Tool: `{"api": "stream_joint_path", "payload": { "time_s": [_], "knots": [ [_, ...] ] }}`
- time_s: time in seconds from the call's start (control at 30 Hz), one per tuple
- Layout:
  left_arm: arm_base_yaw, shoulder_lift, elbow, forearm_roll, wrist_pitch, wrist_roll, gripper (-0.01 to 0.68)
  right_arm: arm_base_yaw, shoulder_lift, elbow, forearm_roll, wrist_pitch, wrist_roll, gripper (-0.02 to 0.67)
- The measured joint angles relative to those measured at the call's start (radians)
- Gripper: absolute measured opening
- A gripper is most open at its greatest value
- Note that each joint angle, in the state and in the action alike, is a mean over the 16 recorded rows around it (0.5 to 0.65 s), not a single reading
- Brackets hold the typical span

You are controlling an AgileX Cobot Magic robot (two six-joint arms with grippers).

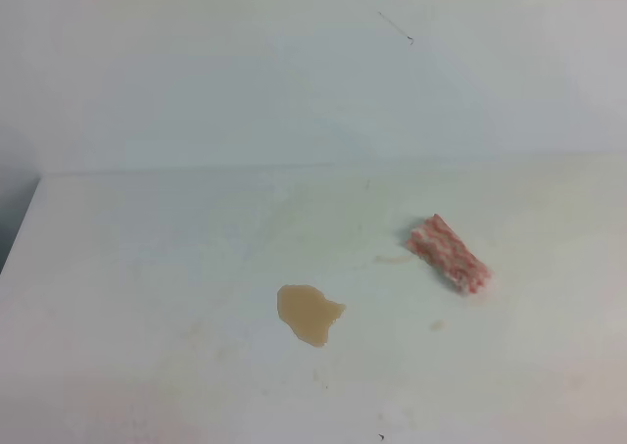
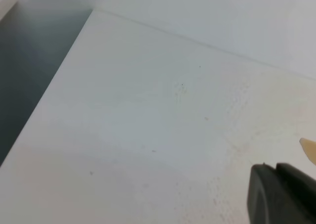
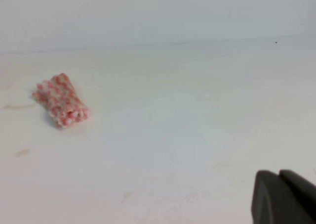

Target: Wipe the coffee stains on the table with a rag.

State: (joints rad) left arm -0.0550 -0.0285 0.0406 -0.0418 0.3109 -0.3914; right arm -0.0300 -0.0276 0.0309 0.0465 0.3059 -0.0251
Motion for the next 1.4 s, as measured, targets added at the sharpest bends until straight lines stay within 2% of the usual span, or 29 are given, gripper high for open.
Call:
{"api": "stream_joint_path", "payload": {
  "time_s": [1.4],
  "knots": [
    [0.002,-0.002,0.003,0.0,-0.001,0.0,0.001,0.0,0.0,0.0,-0.007,0.0,-0.075,-0.004]
  ]
}}
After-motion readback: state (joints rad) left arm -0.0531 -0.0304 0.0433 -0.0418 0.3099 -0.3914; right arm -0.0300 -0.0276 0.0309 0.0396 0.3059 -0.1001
